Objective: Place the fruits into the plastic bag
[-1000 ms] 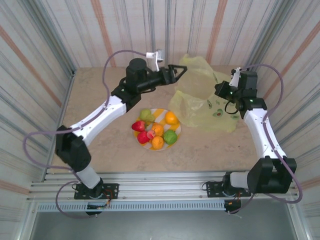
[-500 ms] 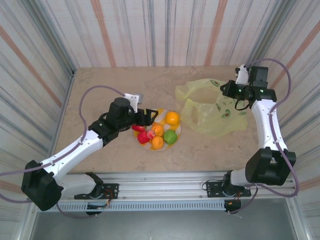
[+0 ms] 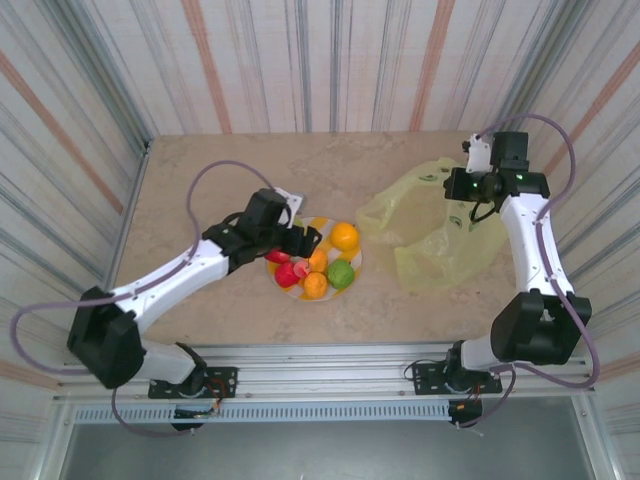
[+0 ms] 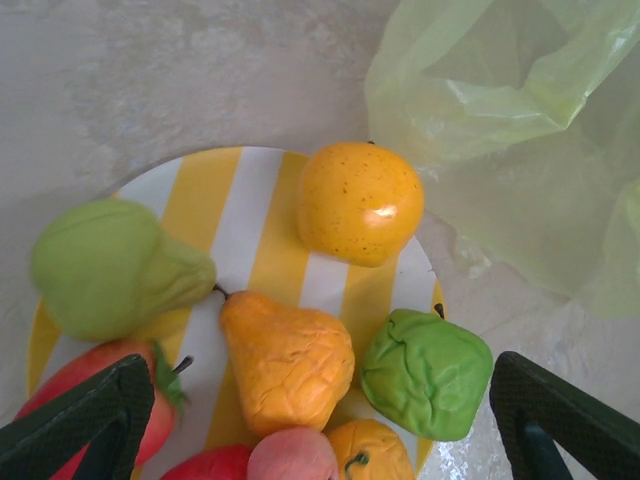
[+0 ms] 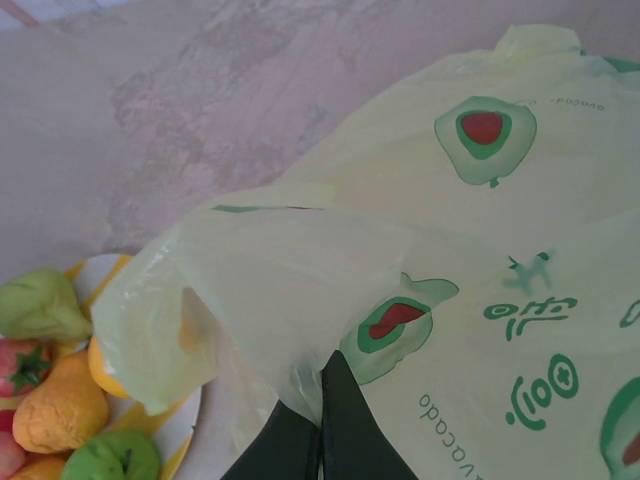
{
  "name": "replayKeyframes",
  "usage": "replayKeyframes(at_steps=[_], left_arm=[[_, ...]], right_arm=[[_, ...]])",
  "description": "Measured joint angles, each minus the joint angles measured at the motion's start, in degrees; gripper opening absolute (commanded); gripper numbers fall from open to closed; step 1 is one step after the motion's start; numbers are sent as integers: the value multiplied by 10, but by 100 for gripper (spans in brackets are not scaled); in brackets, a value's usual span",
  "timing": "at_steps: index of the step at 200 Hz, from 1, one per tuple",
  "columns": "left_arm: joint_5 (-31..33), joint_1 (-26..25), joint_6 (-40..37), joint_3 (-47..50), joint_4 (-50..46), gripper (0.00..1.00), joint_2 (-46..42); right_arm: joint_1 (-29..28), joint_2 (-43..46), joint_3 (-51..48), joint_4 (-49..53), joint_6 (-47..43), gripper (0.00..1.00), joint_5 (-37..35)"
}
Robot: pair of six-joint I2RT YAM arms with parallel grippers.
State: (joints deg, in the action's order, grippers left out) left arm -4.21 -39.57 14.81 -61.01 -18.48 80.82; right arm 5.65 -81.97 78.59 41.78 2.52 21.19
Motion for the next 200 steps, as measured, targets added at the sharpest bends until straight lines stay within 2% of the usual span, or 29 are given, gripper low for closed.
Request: replayKeyframes(at_steps=[17, 85, 126, 173, 200], left_arm=[[0, -13, -26, -47, -11, 99, 52], [-5, -29, -89, -197, -53, 99, 233], [-9, -29, -100, -240, -73, 99, 287], [-21, -30, -101, -270, -76, 99, 337], [-18, -30, -99, -284, -76, 94, 368]], right_arm=[[-4, -9, -14, -8, 13, 0, -2], [16, -23, -53, -82, 139, 0, -22], [19, -30, -67, -123, 180, 0, -19], [19, -38, -80, -138, 185, 0, -18], [19, -39, -83, -147, 186, 0, -14]])
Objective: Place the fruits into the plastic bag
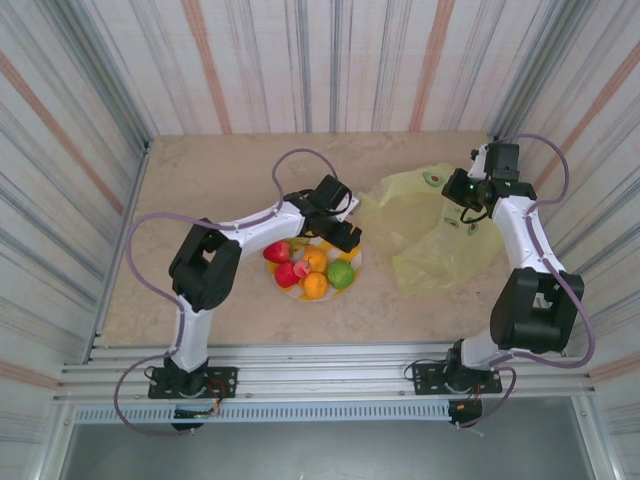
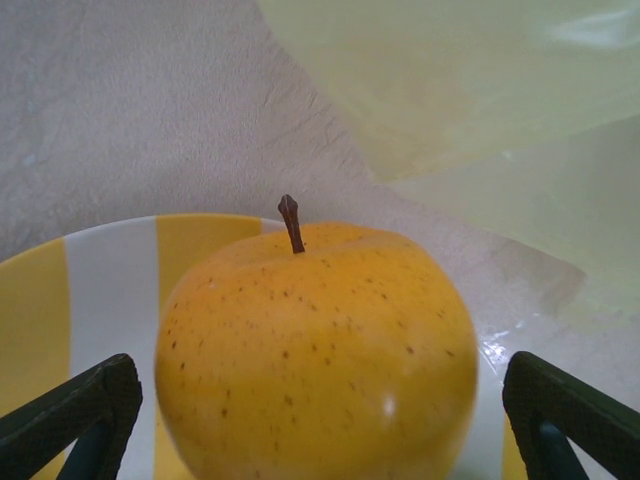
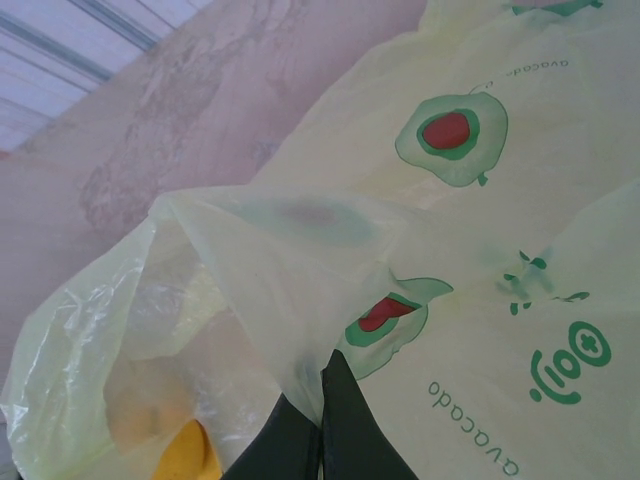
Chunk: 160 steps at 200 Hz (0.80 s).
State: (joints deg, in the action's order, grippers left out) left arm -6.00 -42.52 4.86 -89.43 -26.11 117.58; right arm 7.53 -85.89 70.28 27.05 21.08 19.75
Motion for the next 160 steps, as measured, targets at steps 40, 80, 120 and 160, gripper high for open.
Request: replayKeyframes(at_steps=[40, 80, 120, 160], left_arm=[[1, 0, 11, -2, 3, 79, 10], [1, 0, 15, 17, 30, 72, -4], [-4, -7, 33, 145, 106, 67, -127], [-40, -39, 37, 245, 208, 66, -243]], right_arm=[[0, 0, -8, -3, 0, 0, 0], [0, -1, -19, -16, 11, 0, 9], [1, -5, -23, -23, 25, 0, 22], [8, -11, -26, -35, 45, 0, 44]])
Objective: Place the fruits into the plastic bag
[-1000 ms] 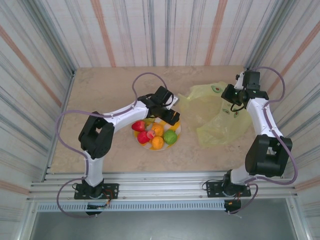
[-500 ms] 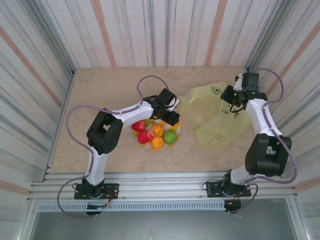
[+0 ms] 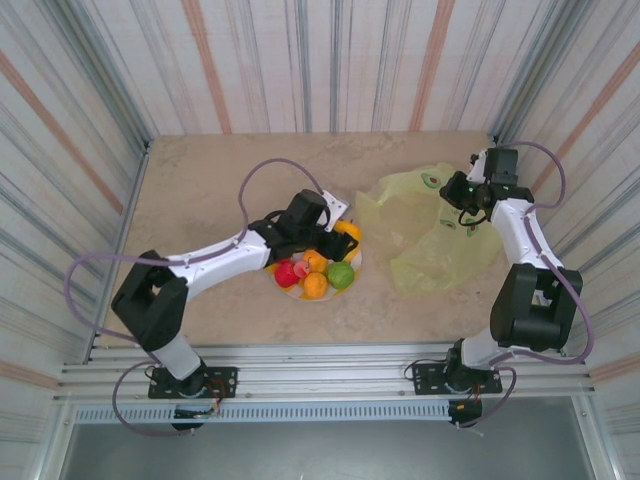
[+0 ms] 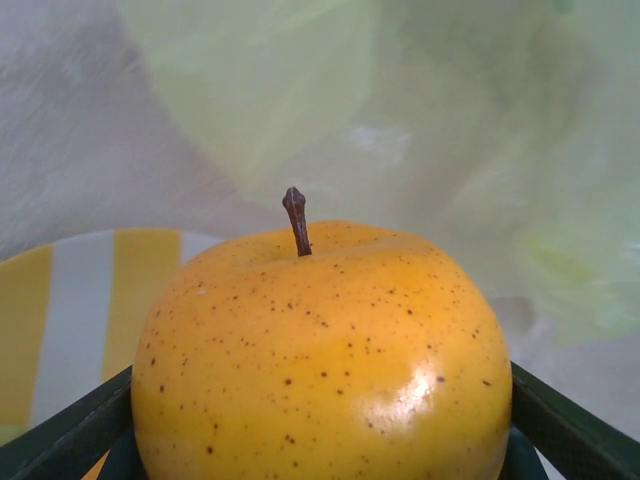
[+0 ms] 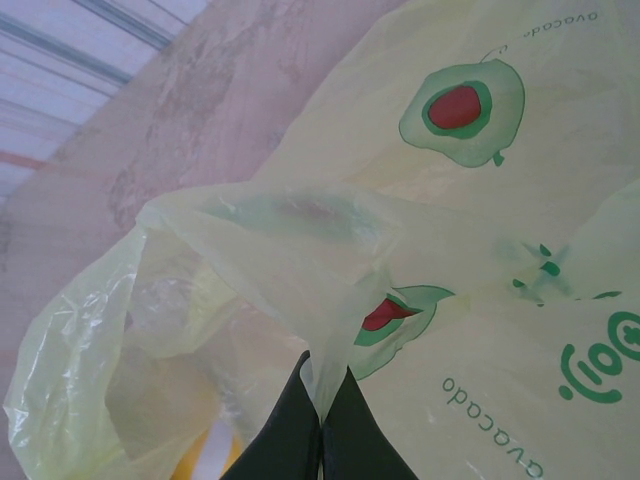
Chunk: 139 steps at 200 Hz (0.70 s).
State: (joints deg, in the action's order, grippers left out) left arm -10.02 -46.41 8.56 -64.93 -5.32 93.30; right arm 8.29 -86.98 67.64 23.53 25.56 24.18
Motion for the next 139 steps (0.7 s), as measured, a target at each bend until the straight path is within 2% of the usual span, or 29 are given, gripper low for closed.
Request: replayKeyframes(at_steps=[31, 70, 103, 139], left_arm=[[-45, -35, -18, -13, 33, 63, 4], [-74, -67, -45, -169, 26, 61, 119], [-43, -71, -52, -287, 10, 62, 221], [7, -65, -69, -357, 6, 63, 312]], right_arm=[[1, -4, 0, 0, 10, 0, 14], [0, -4, -2, 4, 4, 0, 35], [0, -4, -4, 27, -26, 0, 57], [0, -3, -4, 35, -32, 0, 94]])
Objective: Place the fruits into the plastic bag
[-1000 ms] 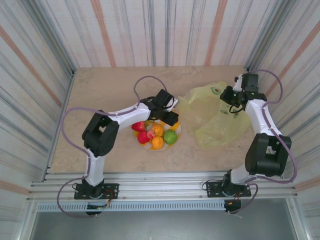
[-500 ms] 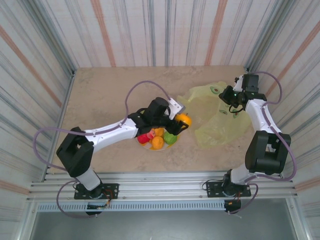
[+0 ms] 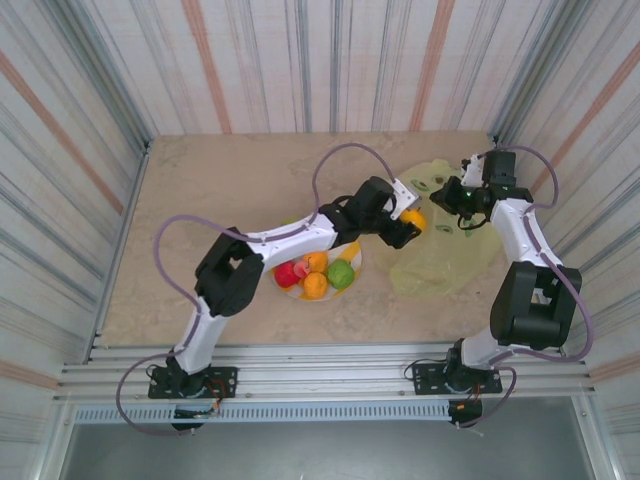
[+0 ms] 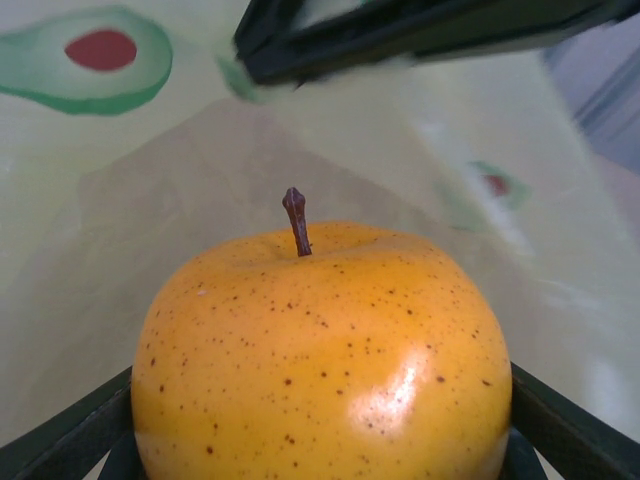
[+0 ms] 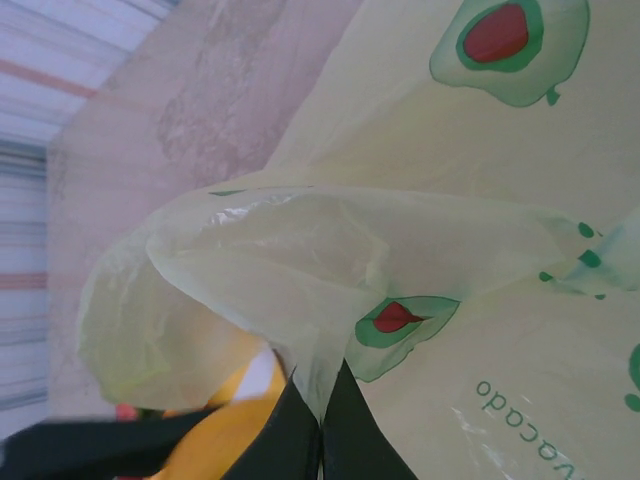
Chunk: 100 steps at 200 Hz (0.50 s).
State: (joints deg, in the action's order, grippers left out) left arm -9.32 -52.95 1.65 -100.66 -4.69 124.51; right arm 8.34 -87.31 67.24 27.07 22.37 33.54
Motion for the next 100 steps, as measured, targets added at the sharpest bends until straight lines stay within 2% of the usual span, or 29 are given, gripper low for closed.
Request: replayKeyframes(at_steps=[59, 100], left_arm=[[52, 1, -10, -10, 54, 65, 81], [82, 1, 8, -75, 108, 66, 138]], right_arm=[[0, 10, -41, -52, 88, 0, 61], [1, 10, -58, -102, 144, 0, 75]])
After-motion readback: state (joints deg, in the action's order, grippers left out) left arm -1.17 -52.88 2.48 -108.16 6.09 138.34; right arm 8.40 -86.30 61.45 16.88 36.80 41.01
